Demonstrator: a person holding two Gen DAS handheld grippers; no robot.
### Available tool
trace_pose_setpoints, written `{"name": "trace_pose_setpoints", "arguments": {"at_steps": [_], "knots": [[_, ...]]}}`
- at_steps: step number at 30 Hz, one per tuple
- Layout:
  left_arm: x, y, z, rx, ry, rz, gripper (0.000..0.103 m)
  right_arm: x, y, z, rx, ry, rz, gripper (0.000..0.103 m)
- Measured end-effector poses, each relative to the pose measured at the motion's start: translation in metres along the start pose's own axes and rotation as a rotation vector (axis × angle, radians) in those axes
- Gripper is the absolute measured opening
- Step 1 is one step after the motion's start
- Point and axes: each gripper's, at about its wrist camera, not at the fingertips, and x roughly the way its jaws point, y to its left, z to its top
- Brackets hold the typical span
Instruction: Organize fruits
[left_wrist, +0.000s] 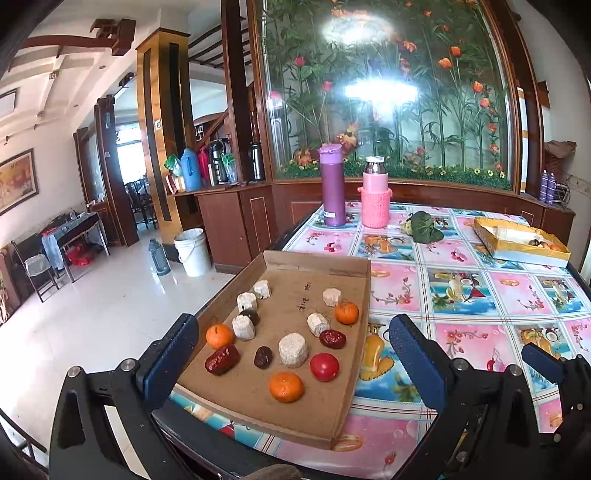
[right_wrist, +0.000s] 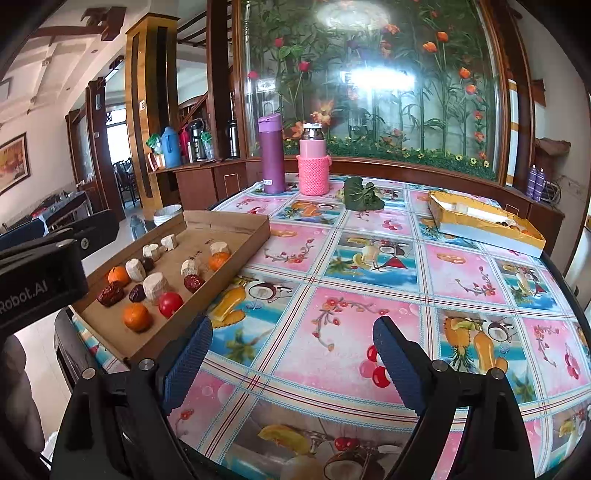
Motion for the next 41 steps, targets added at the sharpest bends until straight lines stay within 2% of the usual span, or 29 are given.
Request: {"name": "trace_pose_setpoints", "arguments": {"at_steps": [16,33,41], "knots": [[0.018,0.014,-0.009,-0.037,0.051,0.016,0.103,0.011,0.017,-0.007,-0.039,0.048,0.017,0.093],[0.04,0.034,-0.015,-0.06,0.099,0.049,0.103,0.019,0.048,-0.016,-0.116,0.099,0.076,0.093],[0.044,0.04,-0.01,-0.086,0.127,0.036,0.103,0.016,0.053,-0.017,-0.142,0.081,0.076,0.093]]}}
